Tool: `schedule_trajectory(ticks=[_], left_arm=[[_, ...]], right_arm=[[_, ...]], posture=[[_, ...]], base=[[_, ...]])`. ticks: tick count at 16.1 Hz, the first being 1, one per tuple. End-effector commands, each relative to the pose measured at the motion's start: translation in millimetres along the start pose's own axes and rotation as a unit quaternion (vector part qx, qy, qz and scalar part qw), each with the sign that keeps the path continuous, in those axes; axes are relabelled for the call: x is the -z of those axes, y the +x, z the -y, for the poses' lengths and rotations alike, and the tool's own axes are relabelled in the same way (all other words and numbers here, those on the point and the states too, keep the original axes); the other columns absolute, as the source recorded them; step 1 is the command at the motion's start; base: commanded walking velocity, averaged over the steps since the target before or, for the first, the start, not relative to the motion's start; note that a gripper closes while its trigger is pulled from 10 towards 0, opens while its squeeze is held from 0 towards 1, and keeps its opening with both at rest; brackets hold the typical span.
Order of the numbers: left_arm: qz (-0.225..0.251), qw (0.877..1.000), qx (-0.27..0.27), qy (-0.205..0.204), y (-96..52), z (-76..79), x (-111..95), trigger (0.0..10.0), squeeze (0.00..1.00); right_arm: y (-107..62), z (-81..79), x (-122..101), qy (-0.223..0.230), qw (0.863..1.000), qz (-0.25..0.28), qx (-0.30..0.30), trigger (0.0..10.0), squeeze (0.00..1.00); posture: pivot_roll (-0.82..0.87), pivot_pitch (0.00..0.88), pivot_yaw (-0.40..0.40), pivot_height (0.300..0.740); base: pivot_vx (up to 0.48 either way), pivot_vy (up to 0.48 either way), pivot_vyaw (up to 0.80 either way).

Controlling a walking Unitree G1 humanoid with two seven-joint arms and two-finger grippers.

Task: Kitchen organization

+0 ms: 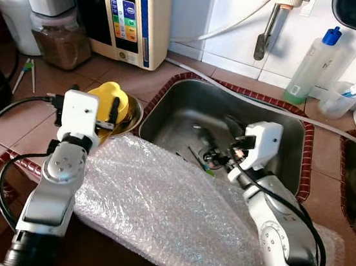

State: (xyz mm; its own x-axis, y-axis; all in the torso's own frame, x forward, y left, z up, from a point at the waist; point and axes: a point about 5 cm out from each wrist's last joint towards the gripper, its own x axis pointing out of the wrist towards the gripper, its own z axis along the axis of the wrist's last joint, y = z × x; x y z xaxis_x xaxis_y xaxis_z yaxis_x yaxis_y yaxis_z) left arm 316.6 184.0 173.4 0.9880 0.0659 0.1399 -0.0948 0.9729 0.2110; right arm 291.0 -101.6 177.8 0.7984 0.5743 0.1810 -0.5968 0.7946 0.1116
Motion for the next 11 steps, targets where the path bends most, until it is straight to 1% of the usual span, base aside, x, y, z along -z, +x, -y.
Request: schedule_trajectory(ticks=[1,2,3,4,5,6,7,9,10,11], left_arm=[[-0.005,1.0,-0.017,0.002,3.8,-6.4,-1,10.0,1.0],[-0.015,0.999,-0.032,-0.006,7.7,-9.4,1,10.0,1.0],[-0.027,0.998,-0.049,-0.01,9.9,-12.9,3,10.0,0.88],[-0.05,0.997,-0.06,-0.021,12.7,-14.9,8,10.0,0.41],[-0.063,0.995,-0.066,-0.032,14.1,-15.3,11,10.0,0.0],[-0.069,0.994,-0.068,-0.04,14.8,-15.3,12,10.0,0.0],[-0.11,0.988,-0.081,-0.075,21.4,-18.4,23,10.0,0.0],[-0.122,0.985,-0.079,-0.092,26.0,-17.9,26,10.0,0.0],[-0.134,0.982,-0.067,-0.117,31.4,-14.6,26,10.0,0.0],[-0.137,0.981,-0.065,-0.118,32.9,-13.4,27,10.0,0.0]], right_arm=[[0.6,-8.9,-5,0.0,1.0,0.005,-0.027,10.0,0.28],[0.2,-13.9,-8,0.005,0.999,0.004,-0.04,10.0,0.0],[-0.4,-17.8,-9,0.014,0.998,0.004,-0.053,10.0,0.0],[-2.4,-24.5,-10,0.016,0.997,-0.001,-0.077,10.0,0.0],[-3.5,-27.0,-10,0.017,0.996,-0.003,-0.087,10.0,0.0],[-3.9,-27.8,-10,0.017,0.996,-0.004,-0.091,10.0,0.0],[-5.4,-31.8,-13,0.025,0.994,-0.005,-0.109,10.0,0.0],[-5.9,-32.8,-14,0.026,0.993,-0.007,-0.114,10.0,0.0],[-6.3,-34.4,-14,0.023,0.992,-0.009,-0.122,10.0,0.0],[-6.2,-35.1,-14,0.023,0.992,-0.008,-0.124,10.0,0.0]], posture=[[0.0,0.062,0.02,0.74],[0.0,0.06,0.019,0.74],[0.0,0.058,0.02,0.74],[-0.01,0.057,0.023,0.74],[-0.01,0.058,0.024,0.74],[-0.01,0.058,0.024,0.74],[-0.01,0.059,0.028,0.74],[-0.01,0.058,0.029,0.74],[-0.01,0.057,0.03,0.74],[-0.01,0.055,0.029,0.74]], base=[[0.0,0.0,0.0],[0.0,0.0,0.0],[0.0,0.0,0.0],[0.0,0.0,0.0],[0.0,0.0,0.0],[0.0,0.0,0.0],[0.0,0.0,0.0],[0.0,0.0,0.0],[0.0,0.0,0.0],[0.0,0.0,0.0]])
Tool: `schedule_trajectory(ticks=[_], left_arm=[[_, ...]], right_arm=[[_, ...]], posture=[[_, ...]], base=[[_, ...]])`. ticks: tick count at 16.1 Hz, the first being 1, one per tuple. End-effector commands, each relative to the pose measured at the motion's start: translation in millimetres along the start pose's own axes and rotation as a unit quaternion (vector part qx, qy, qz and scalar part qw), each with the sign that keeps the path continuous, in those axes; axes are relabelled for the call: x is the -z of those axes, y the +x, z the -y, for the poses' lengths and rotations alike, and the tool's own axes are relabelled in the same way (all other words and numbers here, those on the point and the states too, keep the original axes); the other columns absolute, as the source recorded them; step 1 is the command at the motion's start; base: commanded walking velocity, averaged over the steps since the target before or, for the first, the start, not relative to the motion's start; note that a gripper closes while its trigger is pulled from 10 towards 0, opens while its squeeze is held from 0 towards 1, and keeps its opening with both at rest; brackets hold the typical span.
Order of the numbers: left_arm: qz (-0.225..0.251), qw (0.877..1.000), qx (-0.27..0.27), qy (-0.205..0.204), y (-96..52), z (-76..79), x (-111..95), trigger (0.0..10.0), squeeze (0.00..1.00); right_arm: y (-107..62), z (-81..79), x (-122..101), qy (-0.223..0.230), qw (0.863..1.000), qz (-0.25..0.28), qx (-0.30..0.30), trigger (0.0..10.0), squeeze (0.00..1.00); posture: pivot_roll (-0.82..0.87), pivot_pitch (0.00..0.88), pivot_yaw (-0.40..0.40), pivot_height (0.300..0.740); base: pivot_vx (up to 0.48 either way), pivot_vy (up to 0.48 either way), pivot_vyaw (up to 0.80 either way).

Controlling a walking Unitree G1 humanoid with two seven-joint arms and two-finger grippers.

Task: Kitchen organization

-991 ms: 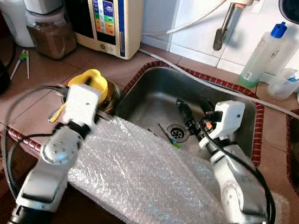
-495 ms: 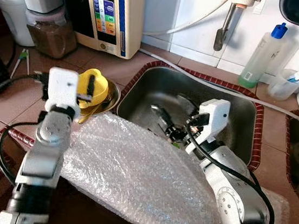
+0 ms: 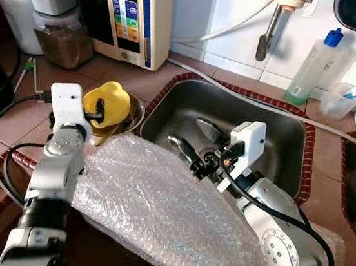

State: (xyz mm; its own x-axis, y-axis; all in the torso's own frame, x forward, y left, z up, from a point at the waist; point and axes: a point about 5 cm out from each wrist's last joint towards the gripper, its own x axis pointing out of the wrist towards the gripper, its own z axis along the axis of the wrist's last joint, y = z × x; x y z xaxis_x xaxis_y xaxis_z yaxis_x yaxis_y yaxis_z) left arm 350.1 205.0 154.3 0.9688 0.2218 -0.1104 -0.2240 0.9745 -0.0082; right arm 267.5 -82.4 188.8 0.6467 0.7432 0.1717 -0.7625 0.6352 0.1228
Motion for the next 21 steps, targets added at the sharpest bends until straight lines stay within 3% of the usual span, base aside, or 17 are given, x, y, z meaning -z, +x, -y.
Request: schedule_trajectory(ticks=[1,5,6,7,8,9,15,20,21], left_arm=[[-0.014,1.0,0.011,-0.009,3.9,4.2,0,10.0,0.0],[-0.037,0.998,0.037,-0.033,8.9,15.4,1,9.9,0.0],[-0.037,0.998,0.041,-0.035,8.9,16.9,0,6.2,0.0],[-0.037,0.998,0.041,-0.035,8.9,16.9,0,6.2,0.0],[-0.04,0.997,0.044,-0.039,8.7,18.1,1,0.0,0.0],[-0.068,0.995,0.033,-0.065,7.7,17.4,7,0.0,0.0],[-0.108,0.988,0.022,-0.104,7.8,13.1,13,0.0,0.0],[-0.102,0.99,0.005,-0.099,8.2,5.9,11,0.0,0.0],[-0.097,0.991,-0.002,-0.091,8.7,3.0,9,0.0,0.0]], right_arm=[[1.2,-8.3,-6,0.0,1.0,0.011,-0.024,10.0,0.0],[-2.0,-20.2,-7,0.013,0.997,0.003,-0.074,10.0,0.0],[-3.2,-20.8,-7,0.02,0.997,0.004,-0.081,10.0,0.0],[-3.2,-20.8,-7,0.02,0.997,0.004,-0.081,10.0,0.0],[-4.1,-21.2,-8,0.025,0.996,0.004,-0.087,10.0,0.0],[-5.3,-22.2,-9,0.033,0.994,0.001,-0.102,10.0,0.0],[-7.9,-20.9,-8,0.029,0.993,-0.011,-0.11,10.0,0.0],[-8.4,-20.0,-8,0.032,0.993,-0.01,-0.109,10.0,0.0],[-8.3,-19.7,-10,0.05,0.993,0.002,-0.109,10.0,0.0]], posture=[[-0.02,0.052,0.029,0.74],[-0.02,0.052,0.029,0.74],[-0.02,0.053,0.029,0.74],[-0.02,0.053,0.029,0.74],[-0.03,0.053,0.027,0.74],[-0.02,0.054,0.024,0.74],[-0.03,0.059,0.021,0.74],[-0.03,0.061,0.018,0.74],[-0.03,0.061,0.016,0.74]], base=[[0.0,0.0,0.0],[0.0,0.0,0.0],[0.0,0.0,0.0],[0.0,0.0,0.0],[0.0,0.0,0.0],[0.0,0.0,0.0],[0.0,0.0,0.0],[0.0,0.0,0.0],[0.0,0.0,0.0]])
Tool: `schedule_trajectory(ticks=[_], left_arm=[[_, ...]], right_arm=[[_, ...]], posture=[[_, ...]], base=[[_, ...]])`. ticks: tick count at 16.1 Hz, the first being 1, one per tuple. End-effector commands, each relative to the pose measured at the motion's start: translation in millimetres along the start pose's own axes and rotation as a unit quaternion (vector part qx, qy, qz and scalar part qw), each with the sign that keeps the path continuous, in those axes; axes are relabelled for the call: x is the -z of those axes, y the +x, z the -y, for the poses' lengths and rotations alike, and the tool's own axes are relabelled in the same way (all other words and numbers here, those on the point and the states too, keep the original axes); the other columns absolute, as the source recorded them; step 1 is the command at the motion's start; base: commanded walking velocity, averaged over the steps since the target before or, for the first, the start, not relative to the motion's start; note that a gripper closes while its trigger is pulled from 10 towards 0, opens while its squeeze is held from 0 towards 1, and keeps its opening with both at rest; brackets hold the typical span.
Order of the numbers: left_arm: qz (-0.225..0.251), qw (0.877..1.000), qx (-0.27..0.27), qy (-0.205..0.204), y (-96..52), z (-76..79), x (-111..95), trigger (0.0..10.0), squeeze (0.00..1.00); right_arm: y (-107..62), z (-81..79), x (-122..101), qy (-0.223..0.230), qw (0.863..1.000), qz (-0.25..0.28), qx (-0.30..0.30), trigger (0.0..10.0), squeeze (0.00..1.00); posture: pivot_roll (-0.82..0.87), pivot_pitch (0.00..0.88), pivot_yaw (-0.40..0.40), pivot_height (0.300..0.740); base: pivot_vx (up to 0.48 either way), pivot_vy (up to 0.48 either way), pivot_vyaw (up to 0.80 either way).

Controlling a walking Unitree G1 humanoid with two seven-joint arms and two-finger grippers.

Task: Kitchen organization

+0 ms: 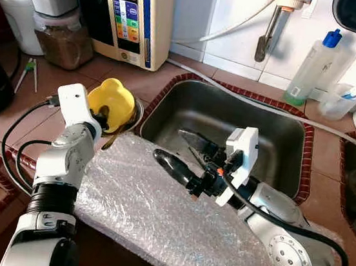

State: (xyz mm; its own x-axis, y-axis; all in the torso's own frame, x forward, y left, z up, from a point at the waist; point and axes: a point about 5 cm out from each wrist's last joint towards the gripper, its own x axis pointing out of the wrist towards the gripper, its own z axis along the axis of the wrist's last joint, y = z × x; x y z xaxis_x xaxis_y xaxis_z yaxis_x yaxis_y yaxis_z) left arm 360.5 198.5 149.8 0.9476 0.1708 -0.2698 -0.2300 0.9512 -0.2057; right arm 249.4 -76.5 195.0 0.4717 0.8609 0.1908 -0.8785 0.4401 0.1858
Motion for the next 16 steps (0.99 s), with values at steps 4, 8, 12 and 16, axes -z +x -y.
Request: schedule_trajectory(ticks=[4,8,12,16], left_arm=[[0.025,0.998,-0.024,0.045,-1.1,-8.7,-5,0.0,0.0],[0.051,0.995,-0.019,0.087,-6.0,-5.6,-6,0.0,0.0],[0.062,0.994,-0.021,0.089,-5.0,-7.8,-10,0.0,0.0],[0.065,0.994,-0.009,0.083,-5.8,-3.5,-11,0.0,0.0]], right_arm=[[-3.3,1.6,-11,0.016,1.0,0.025,-0.002,10.0,0.0],[-2.3,2.6,-10,0.017,1.0,0.02,-0.002,10.0,0.0],[-1.9,4.0,-9,0.015,1.0,0.018,0.002,10.0,0.0],[-1.0,2.7,-8,0.029,0.999,0.02,-0.008,10.0,0.0]], posture=[[-0.03,0.061,0.011,0.74],[-0.02,0.06,0.006,0.74],[-0.02,0.056,0.007,0.74],[-0.02,0.049,0.01,0.74]], base=[[0.0,0.0,0.0],[0.0,0.0,0.0],[0.0,0.0,0.0],[0.0,0.0,0.0]])
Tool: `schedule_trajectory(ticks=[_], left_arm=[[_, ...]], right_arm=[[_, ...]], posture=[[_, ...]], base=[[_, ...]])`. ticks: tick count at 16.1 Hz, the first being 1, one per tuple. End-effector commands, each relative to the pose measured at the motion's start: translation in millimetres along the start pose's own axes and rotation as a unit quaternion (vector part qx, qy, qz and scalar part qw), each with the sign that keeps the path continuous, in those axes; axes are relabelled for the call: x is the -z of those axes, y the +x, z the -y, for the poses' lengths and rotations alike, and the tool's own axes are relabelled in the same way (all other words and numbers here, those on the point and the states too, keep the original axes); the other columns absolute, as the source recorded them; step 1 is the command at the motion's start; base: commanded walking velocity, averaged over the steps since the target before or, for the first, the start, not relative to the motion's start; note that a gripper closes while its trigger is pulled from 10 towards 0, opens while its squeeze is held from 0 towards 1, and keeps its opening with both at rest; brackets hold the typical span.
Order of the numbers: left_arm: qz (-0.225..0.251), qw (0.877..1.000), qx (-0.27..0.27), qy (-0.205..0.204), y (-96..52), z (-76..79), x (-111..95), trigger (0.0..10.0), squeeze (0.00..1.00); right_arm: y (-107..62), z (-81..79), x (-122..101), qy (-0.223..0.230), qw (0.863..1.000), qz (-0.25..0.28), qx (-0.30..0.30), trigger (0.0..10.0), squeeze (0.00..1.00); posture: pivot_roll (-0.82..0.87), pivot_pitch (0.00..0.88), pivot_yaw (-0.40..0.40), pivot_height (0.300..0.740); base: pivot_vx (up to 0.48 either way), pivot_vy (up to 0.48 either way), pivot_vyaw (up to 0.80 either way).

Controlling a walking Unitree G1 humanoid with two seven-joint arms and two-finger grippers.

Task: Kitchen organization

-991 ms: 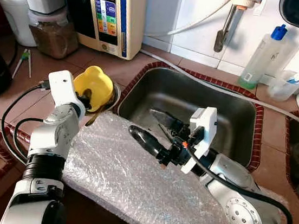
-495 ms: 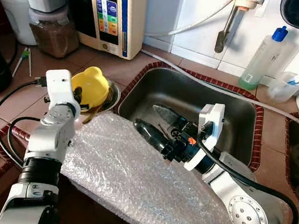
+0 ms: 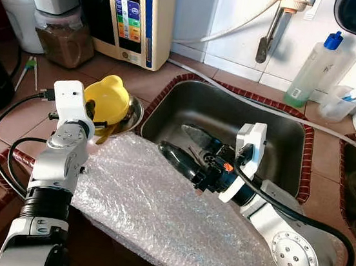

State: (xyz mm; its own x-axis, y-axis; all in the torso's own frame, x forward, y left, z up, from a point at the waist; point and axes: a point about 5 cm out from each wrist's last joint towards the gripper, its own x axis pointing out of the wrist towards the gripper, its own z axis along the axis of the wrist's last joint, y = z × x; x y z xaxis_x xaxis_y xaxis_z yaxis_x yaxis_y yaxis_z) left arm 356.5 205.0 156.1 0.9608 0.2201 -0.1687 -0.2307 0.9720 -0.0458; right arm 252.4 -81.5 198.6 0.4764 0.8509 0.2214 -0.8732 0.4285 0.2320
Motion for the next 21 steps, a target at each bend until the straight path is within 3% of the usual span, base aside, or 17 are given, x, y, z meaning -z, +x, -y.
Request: schedule_trajectory(ticks=[1,5,6,8,10,12,14,15,21], left_arm=[[0.014,1.0,0.011,0.003,-1.7,3.6,-4,0.0,0.0],[0.054,0.998,0.032,0.013,-5.3,12.1,-11,0.0,0.0],[0.06,0.996,0.041,0.055,-6.6,18.9,-10,0.0,0.0],[0.108,0.991,0.063,0.041,-12.1,38.6,-17,0.0,0.0],[0.17,0.979,0.093,0.065,-20.4,59.4,-28,0.0,0.0],[0.191,0.97,0.126,0.086,-26.4,71.7,-29,0.0,0.0],[0.205,0.962,0.149,0.104,-31.8,81.3,-25,0.0,0.0],[0.235,0.948,0.166,0.135,-37.0,90.0,-26,0.0,0.0],[0.283,0.916,0.238,0.155,-55.9,123.7,-23,0.0,0.0]], right_arm=[[0.6,-2.3,-2,0.008,1.0,0.001,-0.015,10.0,0.0],[-1.9,0.2,-1,0.004,1.0,-0.006,-0.016,10.0,0.0],[-1.9,4.7,-2,0.001,1.0,-0.005,-0.007,10.0,0.0],[-0.3,15.6,-8,-0.015,1.0,0.008,0.026,10.0,0.0],[2.0,40.4,-18,-0.005,0.99,0.059,0.126,10.0,0.0],[-0.8,53.3,-20,0.057,0.979,0.096,0.171,10.0,0.0],[-2.5,58.2,-17,0.061,0.975,0.101,0.19,10.0,0.0],[-3.9,64.5,-13,0.07,0.968,0.104,0.215,10.0,0.0],[-1.9,85.8,2,0.082,0.944,0.094,0.304,10.0,0.0]], posture=[[-0.02,0.047,0.011,0.74],[-0.01,0.049,0.014,0.74],[-0.01,0.053,0.014,0.74],[-0.01,0.053,0.014,0.74],[-0.02,0.052,0.014,0.74],[-0.01,0.051,0.017,0.74],[-0.01,0.054,0.021,0.74],[-0.01,0.058,0.015,0.74],[-0.01,0.074,0.002,0.74]], base=[[0.0,0.0,0.0],[0.0,0.0,0.0],[0.0,0.0,0.0],[0.0,0.0,0.0],[0.0,0.0,0.0],[0.0,0.0,0.0],[0.0,0.0,0.0],[0.0,0.0,0.0],[0.0,0.0,0.0]])
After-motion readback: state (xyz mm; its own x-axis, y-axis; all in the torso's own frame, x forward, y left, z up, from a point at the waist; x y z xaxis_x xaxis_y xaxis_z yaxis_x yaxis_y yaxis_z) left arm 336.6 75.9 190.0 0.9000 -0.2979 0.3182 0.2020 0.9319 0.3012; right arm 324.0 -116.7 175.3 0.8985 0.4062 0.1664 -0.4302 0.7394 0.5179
